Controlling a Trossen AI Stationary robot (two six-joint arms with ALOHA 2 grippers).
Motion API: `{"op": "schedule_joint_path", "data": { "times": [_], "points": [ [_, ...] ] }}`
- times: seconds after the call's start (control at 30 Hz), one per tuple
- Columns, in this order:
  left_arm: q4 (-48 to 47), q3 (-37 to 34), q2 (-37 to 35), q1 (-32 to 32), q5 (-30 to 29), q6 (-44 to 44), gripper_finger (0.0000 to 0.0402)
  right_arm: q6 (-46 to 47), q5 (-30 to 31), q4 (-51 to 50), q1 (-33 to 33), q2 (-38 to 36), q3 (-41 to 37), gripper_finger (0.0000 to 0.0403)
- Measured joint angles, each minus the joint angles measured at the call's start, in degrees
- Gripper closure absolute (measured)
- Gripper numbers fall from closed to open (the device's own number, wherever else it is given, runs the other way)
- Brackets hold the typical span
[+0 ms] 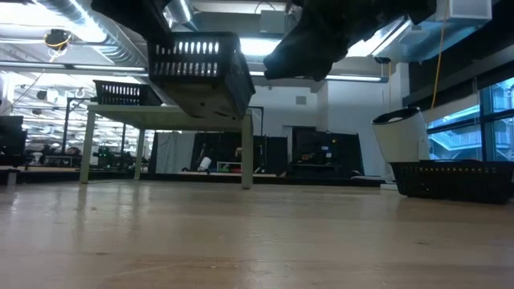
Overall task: Pick & Place Office Desk Supplies
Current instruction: Put the left black bin on the shelf
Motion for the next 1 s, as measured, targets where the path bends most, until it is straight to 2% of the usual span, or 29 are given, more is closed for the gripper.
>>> {"op": "schedule_joint_path", "data": {
  "times": [0.57, 0.8, 1.0],
  "points": [
    [-1.2, 1.8, 0.0, -0.1, -2.0, 3.5, 0.0398, 0.1, 0.0, 0.2, 0.0, 0.0, 0.0, 0.0209],
    [-9.1, 7.1, 0.0, 0.0, -6.0, 6.5, 0.0398, 0.5, 0.2, 0.2, 0.0, 0.0, 0.0, 0.0209],
    [-17.7, 12.2, -0.9, 3.1, -8.9, 9.5, 0.0398, 0.5, 0.2, 0.2, 0.0, 0.0, 0.1, 0.0209]
  ]
}}
